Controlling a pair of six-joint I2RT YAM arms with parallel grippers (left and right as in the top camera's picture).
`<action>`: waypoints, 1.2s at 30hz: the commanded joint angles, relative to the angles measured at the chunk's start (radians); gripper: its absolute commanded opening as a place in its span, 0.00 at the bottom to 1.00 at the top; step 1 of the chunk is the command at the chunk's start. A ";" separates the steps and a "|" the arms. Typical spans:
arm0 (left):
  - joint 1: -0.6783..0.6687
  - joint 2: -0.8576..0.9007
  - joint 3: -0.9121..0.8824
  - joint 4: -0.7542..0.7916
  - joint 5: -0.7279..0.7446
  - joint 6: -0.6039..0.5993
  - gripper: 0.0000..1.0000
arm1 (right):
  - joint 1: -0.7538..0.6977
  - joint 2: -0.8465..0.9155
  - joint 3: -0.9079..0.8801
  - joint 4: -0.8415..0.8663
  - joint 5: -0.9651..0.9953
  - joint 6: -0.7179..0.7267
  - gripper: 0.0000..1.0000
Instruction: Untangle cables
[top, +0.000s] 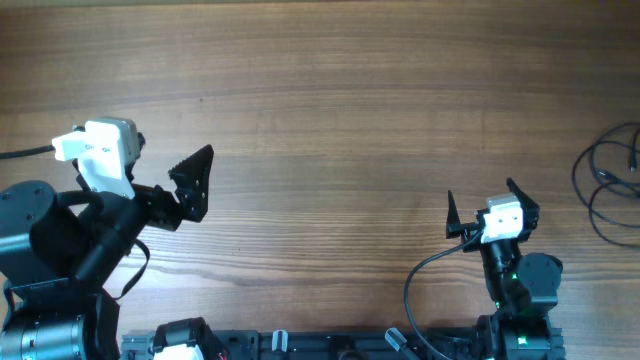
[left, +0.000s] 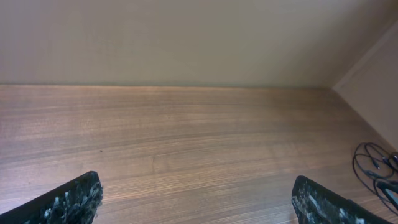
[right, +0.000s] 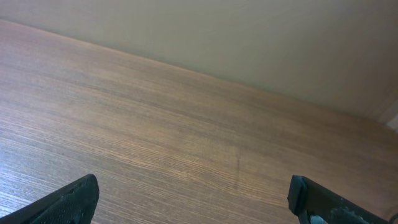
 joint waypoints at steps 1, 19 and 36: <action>-0.002 -0.007 0.001 0.014 0.016 -0.005 1.00 | -0.004 -0.036 -0.005 0.004 0.017 -0.013 1.00; -0.003 -0.009 -0.129 -0.016 0.101 -0.006 1.00 | -0.004 -0.153 -0.008 0.010 0.017 -0.013 1.00; -0.003 -0.105 -0.798 0.328 0.184 0.085 1.00 | -0.004 -0.153 -0.008 0.010 0.017 -0.013 1.00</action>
